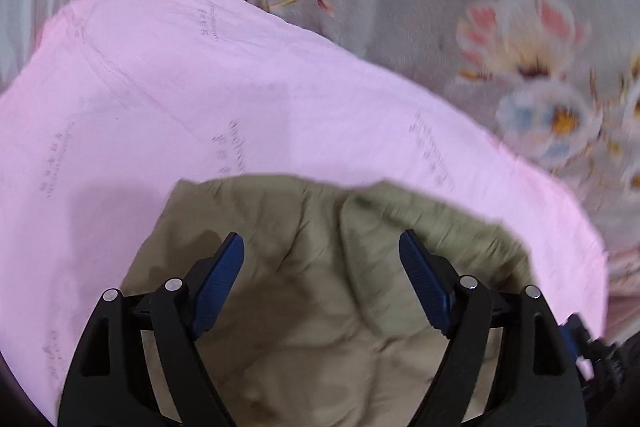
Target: Fold large clothes
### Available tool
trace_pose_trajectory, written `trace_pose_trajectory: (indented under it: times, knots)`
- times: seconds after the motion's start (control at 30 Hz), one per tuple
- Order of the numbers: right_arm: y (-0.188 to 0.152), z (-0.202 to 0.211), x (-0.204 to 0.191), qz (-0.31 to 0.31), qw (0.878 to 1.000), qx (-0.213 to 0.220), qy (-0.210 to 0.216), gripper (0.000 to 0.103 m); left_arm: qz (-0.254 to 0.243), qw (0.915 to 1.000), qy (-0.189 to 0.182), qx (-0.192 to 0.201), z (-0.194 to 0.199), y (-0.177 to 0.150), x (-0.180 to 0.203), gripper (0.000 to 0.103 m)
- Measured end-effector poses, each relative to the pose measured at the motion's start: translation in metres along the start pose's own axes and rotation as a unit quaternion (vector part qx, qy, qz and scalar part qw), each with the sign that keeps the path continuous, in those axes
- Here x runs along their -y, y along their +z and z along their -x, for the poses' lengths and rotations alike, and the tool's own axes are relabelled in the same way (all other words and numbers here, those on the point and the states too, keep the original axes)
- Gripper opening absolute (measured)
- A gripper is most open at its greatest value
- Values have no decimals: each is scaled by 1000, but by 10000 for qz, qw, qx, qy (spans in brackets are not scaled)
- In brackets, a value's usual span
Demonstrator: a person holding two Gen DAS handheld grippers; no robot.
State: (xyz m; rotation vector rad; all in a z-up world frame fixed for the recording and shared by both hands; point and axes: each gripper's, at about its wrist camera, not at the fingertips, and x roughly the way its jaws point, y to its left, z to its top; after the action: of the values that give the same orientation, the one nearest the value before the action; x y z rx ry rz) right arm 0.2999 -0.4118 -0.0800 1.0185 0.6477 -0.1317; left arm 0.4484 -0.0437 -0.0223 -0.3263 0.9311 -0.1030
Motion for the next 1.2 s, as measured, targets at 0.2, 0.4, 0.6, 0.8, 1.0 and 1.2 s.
trace_pose_trajectory:
  times: [0.2,0.4,0.6,0.8,1.0,1.2]
  knots:
    - [34,-47,-26,259,9990,138,-329,32,-129,9995,282,-65,-36,32,29,77]
    - [-3,-88,-41,1885,9734,-775,-1050,25,-917,9880,840,-915,-96,6,39,63]
    - [-25,-79,-31,2564,9507,-866,-1515,20,-1639,9789,1076,-573,-96,-31,38,64]
    - [-29,-89,-13,2426,9554,-785,-1490,19,-1821,9758,1206,-77,-96,-51,37,64]
    - [-40,-98,-23,2797,9406,-608,-1825,19,-1949,9707,1397,168,-96,-57,42,64]
    - [-42,-105,-28,2978,9314,-525,-2027,19,-2012,9679,1490,222,-97,-58,45,64]
